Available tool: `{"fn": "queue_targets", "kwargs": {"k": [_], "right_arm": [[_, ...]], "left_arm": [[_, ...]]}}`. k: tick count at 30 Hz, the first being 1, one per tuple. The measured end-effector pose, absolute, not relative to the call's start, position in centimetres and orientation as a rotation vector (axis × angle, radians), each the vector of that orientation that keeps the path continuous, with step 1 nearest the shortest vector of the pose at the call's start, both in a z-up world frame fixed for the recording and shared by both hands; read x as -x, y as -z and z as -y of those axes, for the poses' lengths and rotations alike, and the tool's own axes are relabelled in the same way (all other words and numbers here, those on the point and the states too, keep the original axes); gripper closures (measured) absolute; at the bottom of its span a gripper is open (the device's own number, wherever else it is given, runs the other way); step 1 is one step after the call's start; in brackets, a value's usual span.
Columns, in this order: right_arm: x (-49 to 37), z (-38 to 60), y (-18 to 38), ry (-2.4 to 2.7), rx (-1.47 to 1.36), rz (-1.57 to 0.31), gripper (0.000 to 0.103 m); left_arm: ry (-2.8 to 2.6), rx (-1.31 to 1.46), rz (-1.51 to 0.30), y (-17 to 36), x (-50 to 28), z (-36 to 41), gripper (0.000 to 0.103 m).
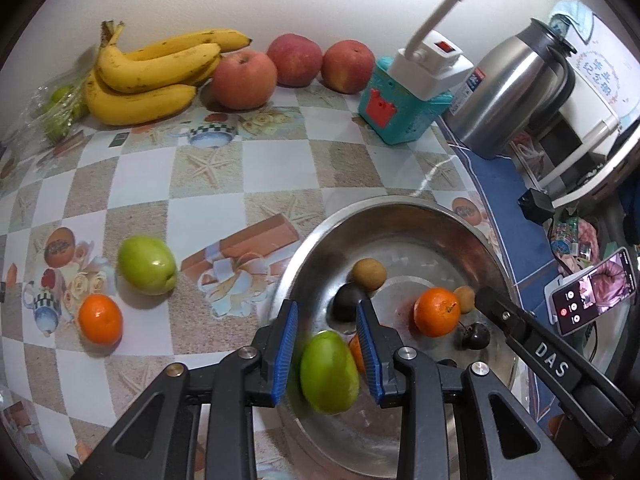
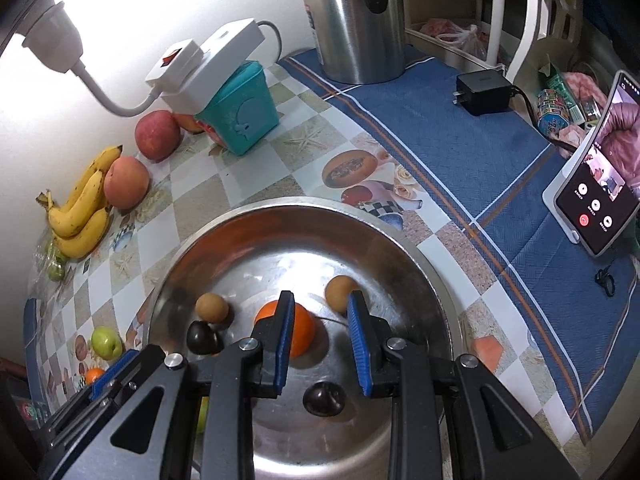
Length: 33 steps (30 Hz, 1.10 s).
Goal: Organize fruits
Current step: 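Open both tools to drop the kiwi and plum into the basin, then move both open tools back toward the orange and green pear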
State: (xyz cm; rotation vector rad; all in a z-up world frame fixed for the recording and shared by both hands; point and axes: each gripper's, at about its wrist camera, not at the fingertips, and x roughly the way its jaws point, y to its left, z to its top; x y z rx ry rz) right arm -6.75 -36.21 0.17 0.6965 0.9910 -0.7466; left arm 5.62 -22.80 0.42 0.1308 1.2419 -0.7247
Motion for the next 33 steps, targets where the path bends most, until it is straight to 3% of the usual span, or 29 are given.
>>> {"fn": "queue_targets", "kwargs": {"k": [28,30,33], "right_arm": [[4.9,32.7,-1.5,0.637,-0.619,-1.054,0.074],[4.8,32.7,-1.4,0.636,-0.621,-1.058,0.065],[4.7,32.6,-1.2,0.638,-0.615,-1.066,0.054]], "left_arm": [[0.412,-0.084,-1.343,-0.6,-8.8,16.7,0.069],[0.389,-0.076,-1.356,-0.4,-9.0,16.4,0.055],[0.369,-0.067,-1.365,-0.1,-9.2,16.0,0.044]]}}
